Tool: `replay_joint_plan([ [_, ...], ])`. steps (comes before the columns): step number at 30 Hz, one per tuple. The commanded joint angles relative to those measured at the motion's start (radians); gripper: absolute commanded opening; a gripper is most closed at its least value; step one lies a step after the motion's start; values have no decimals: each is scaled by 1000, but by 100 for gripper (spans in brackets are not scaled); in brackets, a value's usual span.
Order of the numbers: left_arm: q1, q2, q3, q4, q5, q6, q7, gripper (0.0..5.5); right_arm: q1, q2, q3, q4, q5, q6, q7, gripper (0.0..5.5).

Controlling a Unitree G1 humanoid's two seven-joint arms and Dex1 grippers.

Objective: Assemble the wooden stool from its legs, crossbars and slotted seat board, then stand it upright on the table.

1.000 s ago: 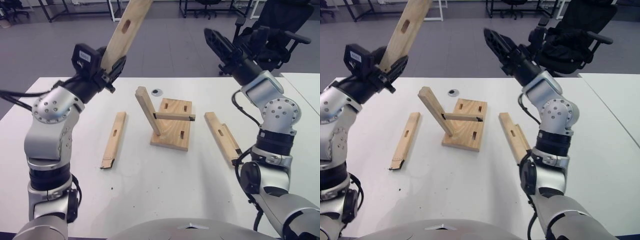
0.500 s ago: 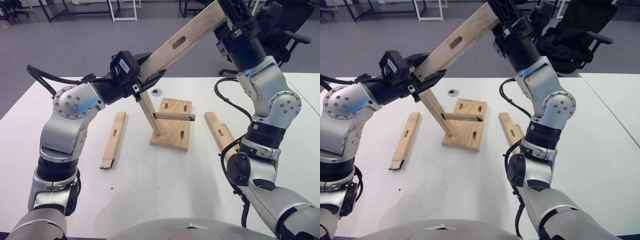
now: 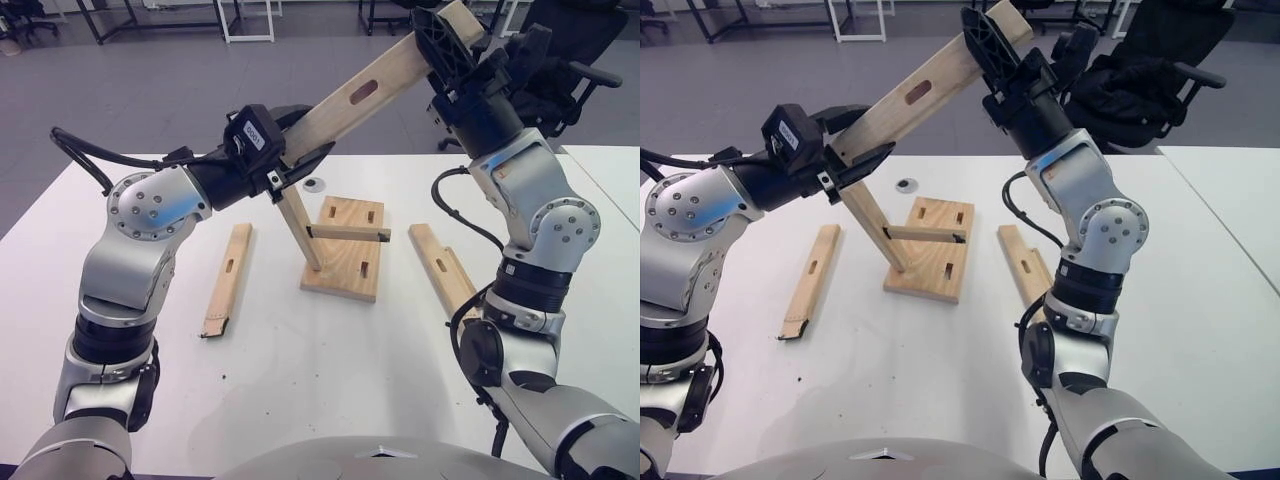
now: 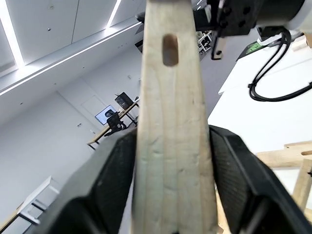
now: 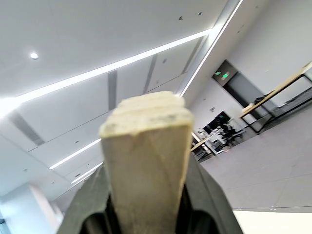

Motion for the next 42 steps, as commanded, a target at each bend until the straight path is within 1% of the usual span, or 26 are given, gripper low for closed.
replay_joint_plan([
  [1, -55, -35, 76, -3, -58, 74, 64, 312, 61, 5, -44, -20, -51, -86, -89, 100],
  [3, -97, -87, 152, -3, -142, 144, 127, 353, 102, 0, -62, -28, -81, -119, -130, 100],
  [4, -112, -96, 181, -6, -167, 165, 149, 367, 123, -5, -68, -31, -96, -131, -142, 100],
  [9, -80, -78, 307, 13, -186, 187, 238, 455, 210, -37, -117, -7, -178, -194, -166, 100],
  [10, -65, -80, 329, 19, -188, 184, 249, 463, 223, -38, -126, -1, -197, -209, -171, 100],
  [12, -6, -65, 360, 40, -163, 156, 258, 463, 249, -47, -130, 16, -250, -233, -173, 100],
  [13, 48, -46, 352, 63, -113, 111, 253, 463, 264, -54, -120, 24, -290, -243, -166, 100],
  [16, 226, -50, 286, 116, -3, -6, 247, 463, 304, -68, -93, 35, -402, -267, -156, 100],
  [18, 340, -56, 226, 140, 52, -62, 234, 463, 324, -103, -55, 46, -494, -266, -129, 100],
  [21, 455, -24, 96, 234, 179, -188, 197, 463, 345, -125, -22, 51, -581, -252, -115, 100],
  [24, 468, -4, 11, 324, 272, -286, 177, 463, 368, -127, 2, 56, -654, -251, -117, 100],
  [28, 468, 3, -65, 393, 358, -341, 164, 463, 359, -97, 24, 86, -701, -250, -102, 100],
  [36, 384, -21, -311, 610, 600, -423, 135, 463, 289, -17, 92, 374, -832, -398, 24, 100],
  [39, 363, -55, -350, 647, 632, -441, 144, 463, 262, 2, 109, 431, -833, -383, 73, 100],
  [42, 387, -84, -373, 564, 617, -414, 109, 463, 226, 24, 113, 491, -838, -393, 110, 100],
])
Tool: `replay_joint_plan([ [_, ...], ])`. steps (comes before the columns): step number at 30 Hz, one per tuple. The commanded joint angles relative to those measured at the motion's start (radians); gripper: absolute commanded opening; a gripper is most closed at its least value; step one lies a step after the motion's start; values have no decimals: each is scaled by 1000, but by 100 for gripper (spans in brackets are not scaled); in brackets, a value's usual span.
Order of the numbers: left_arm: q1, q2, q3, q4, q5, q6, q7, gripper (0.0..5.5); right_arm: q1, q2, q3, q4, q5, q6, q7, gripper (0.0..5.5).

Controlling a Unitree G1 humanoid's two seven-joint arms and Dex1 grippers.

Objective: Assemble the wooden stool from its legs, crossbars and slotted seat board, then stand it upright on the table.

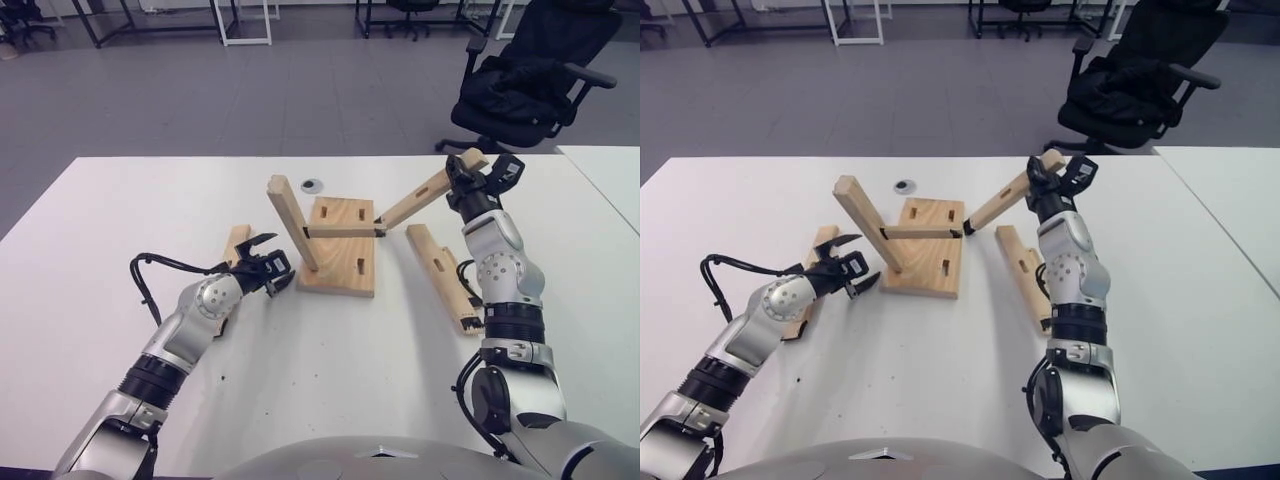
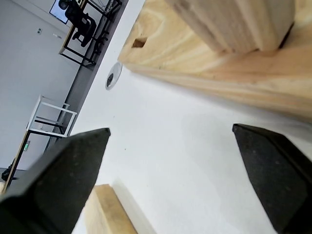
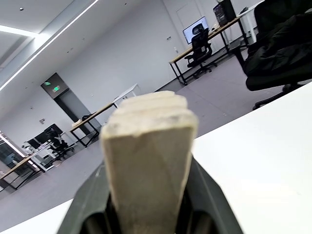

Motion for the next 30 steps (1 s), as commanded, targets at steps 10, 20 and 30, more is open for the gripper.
replay_joint_plan([
  [10, 122, 61, 42, -174, 11, 105, -70, 463, -50, -136, -78, -31, 81, 155, 163, 100],
  [20, -77, -83, 110, 22, -64, 18, 17, 463, -69, -192, -158, -183, 347, 640, 47, 100],
  [30, -53, -104, 76, 29, -45, 24, 10, 463, 38, -188, 56, -317, 92, 525, 57, 100],
])
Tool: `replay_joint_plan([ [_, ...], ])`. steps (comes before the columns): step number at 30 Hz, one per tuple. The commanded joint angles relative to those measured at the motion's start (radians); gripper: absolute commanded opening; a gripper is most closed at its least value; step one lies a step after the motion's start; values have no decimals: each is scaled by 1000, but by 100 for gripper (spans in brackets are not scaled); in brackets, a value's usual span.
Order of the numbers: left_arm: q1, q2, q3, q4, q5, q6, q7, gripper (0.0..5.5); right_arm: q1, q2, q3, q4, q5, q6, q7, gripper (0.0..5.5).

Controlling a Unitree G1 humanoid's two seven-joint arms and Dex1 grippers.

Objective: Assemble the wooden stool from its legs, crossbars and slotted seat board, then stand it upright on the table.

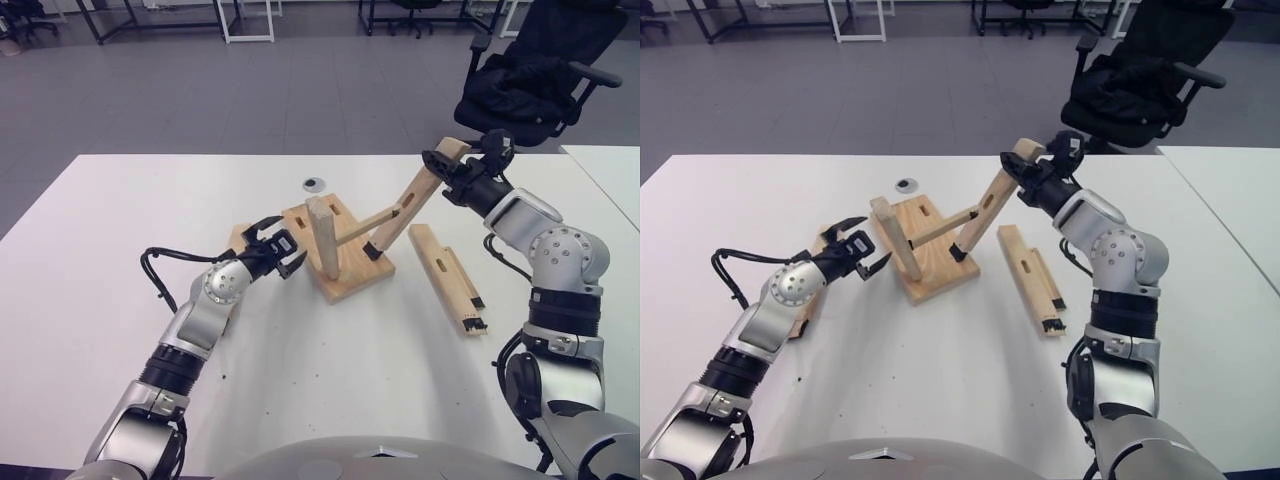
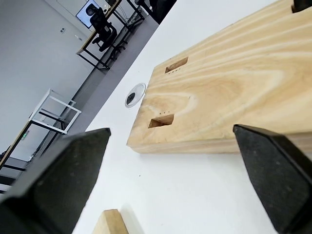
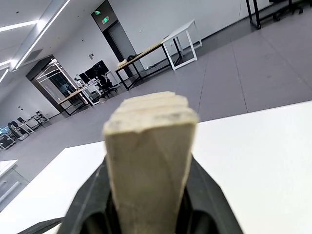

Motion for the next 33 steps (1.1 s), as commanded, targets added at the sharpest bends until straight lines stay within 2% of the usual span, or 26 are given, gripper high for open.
replay_joint_plan([
  [1, -5, -3, -5, 11, 12, 5, 0, 463, 96, 23, 68, -85, -89, 0, -48, 100],
  [6, 12, -9, -4, -22, 15, 23, 0, 463, 224, 45, 141, -191, -143, 6, -77, 100],
  [12, 50, -12, 23, -132, 4, 90, 1, 463, 236, 48, 212, -231, -171, 51, -94, 100],
  [15, 67, -49, 71, -247, -25, 174, 28, 463, 224, 32, 235, -232, -188, 88, -100, 100],
  [16, 79, -84, 100, -313, -40, 228, 54, 463, 221, 23, 244, -236, -195, 96, -100, 139],
  [19, 131, -268, 161, -547, -110, 452, 164, 463, 213, 31, 231, -253, -189, 130, -98, 199],
  [21, 175, -406, 136, -660, -141, 597, 245, 463, 206, 53, 219, -273, -178, 130, -90, 236],
  [25, 165, -498, 99, -698, -129, 717, 335, 463, 184, 94, 199, -337, -146, 100, -61, 319],
  [29, 97, -545, 110, -644, -134, 713, 420, 463, 179, 87, 258, -383, -169, 95, -9, 319],
  [33, 52, -557, 96, -591, -166, 689, 453, 463, 226, 116, 294, -427, -212, 111, -49, 319],
])
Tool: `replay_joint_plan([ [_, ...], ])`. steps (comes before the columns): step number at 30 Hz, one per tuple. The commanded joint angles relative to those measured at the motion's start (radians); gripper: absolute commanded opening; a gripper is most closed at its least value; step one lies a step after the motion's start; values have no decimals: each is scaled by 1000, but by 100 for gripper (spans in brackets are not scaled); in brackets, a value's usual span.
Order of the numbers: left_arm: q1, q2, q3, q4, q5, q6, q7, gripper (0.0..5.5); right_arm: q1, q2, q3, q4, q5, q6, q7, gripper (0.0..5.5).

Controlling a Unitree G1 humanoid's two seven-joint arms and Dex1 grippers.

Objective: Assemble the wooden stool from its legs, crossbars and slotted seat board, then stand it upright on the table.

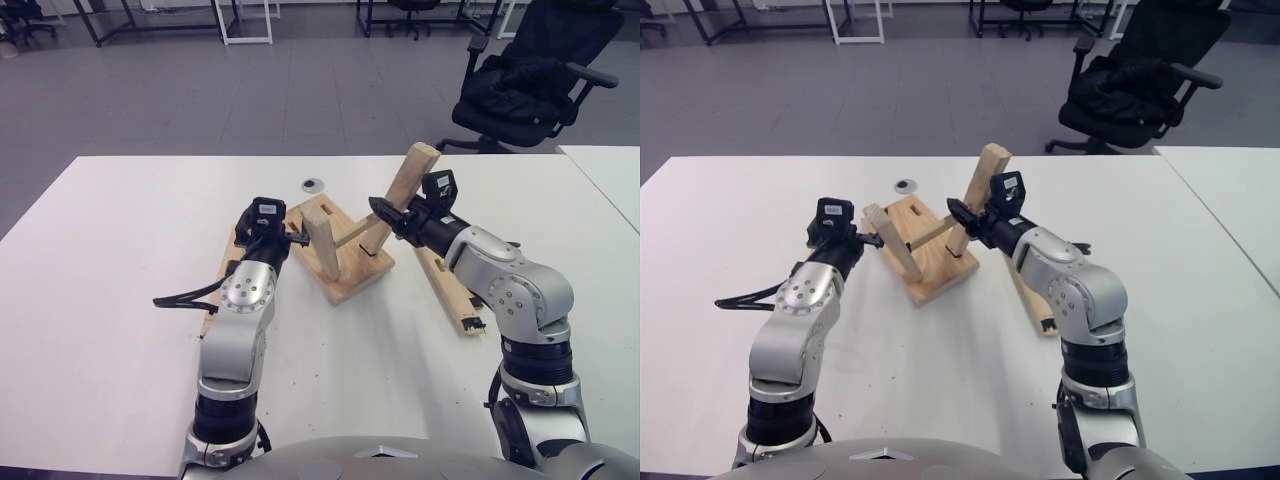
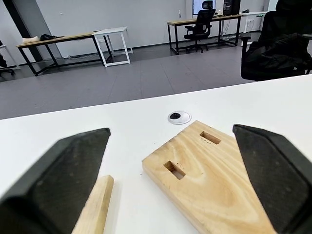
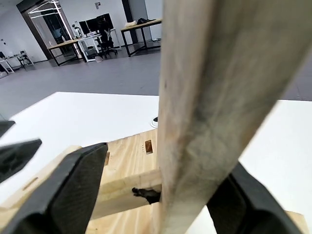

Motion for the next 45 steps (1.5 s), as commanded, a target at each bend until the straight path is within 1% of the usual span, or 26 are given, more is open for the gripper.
replay_joint_plan([
  [1, -48, -69, -35, 35, -32, -22, 15, 463, 40, 47, 37, -80, 2, 15, -17, 319],
  [3, -32, -68, -46, 34, -39, -33, 23, 463, 57, 59, 45, -98, -11, 2, -20, 319],
  [5, -14, -41, -34, 30, -31, -50, 27, 463, 79, 72, 16, -118, -4, -18, -15, 319],
  [8, 3, 47, 7, 23, 2, -87, 15, 463, 148, 31, -58, -175, 60, -38, 69, 319],
  [10, 20, 100, 25, 28, 21, -118, 2, 463, 207, -23, -91, -209, 120, -23, 163, 319],
  [13, 44, 114, 53, 16, 10, -132, 9, 463, 253, -110, -100, -247, 157, -23, 263, 319],
  [15, 107, 137, 65, -42, 21, -122, 8, 463, 274, -169, -120, -266, 155, -39, 311, 319],
  [17, 202, 176, 98, -104, 39, -126, 4, 463, 292, -211, -186, -293, 195, -50, 348, 319],
  [19, 297, 247, 134, -145, 83, -171, -4, 463, 321, -242, -278, -293, 289, -41, 393, 319],
  [21, 381, 265, 178, -189, 71, -210, -19, 463, 440, -346, -321, -272, 297, -46, 523, 319],
  [22, 404, 241, 188, -225, 31, -209, -30, 463, 504, -401, -323, -260, 281, -56, 598, 319],
  [23, 417, 215, 188, -256, -4, -205, -40, 463, 541, -435, -319, -242, 258, -74, 641, 319],
  [24, 418, 196, 178, -278, -27, -193, -48, 463, 541, -446, -307, -213, 221, -102, 645, 319],
  [25, 405, 170, 163, -295, -51, -176, -48, 463, 495, -432, -286, -159, 167, -135, 600, 319],
  [26, 366, 130, 136, -294, -77, -157, -39, 463, 436, -400, -253, -132, 130, -169, 566, 319],
  [28, 309, 72, 89, -290, -97, -130, -15, 463, 286, -300, -186, -73, 42, -204, 412, 319],
  [30, 286, 48, 74, -308, -97, -105, 3, 463, 193, -210, -157, -72, 11, -235, 311, 319],
  [32, 274, 56, 66, -323, -81, -95, 5, 463, 193, -132, -126, -133, 35, -241, 263, 319],
  [33, 271, 59, 63, -327, -75, -91, 8, 463, 207, -112, -100, -151, 24, -246, 249, 319],
  [35, 263, 51, 66, -325, -71, -88, 24, 463, 237, -98, -39, -192, -30, -269, 228, 319],
  [37, 239, 28, 65, -276, -67, -102, 51, 463, 262, -86, 29, -241, -79, -287, 207, 319],
  [39, 197, 14, 9, -233, -44, -121, 65, 463, 278, -114, 126, -271, -173, -293, 191, 319],
  [40, 182, 23, -18, -217, -27, -131, 65, 463, 273, -123, 155, -280, -201, -293, 190, 319],
  [42, 157, 49, -63, -188, 5, -152, 50, 463, 241, -114, 167, -285, -224, -290, 190, 319],
  [45, 138, 45, -100, -144, 8, -189, 30, 463, 208, -96, 177, -278, -241, -281, 193, 319],
])
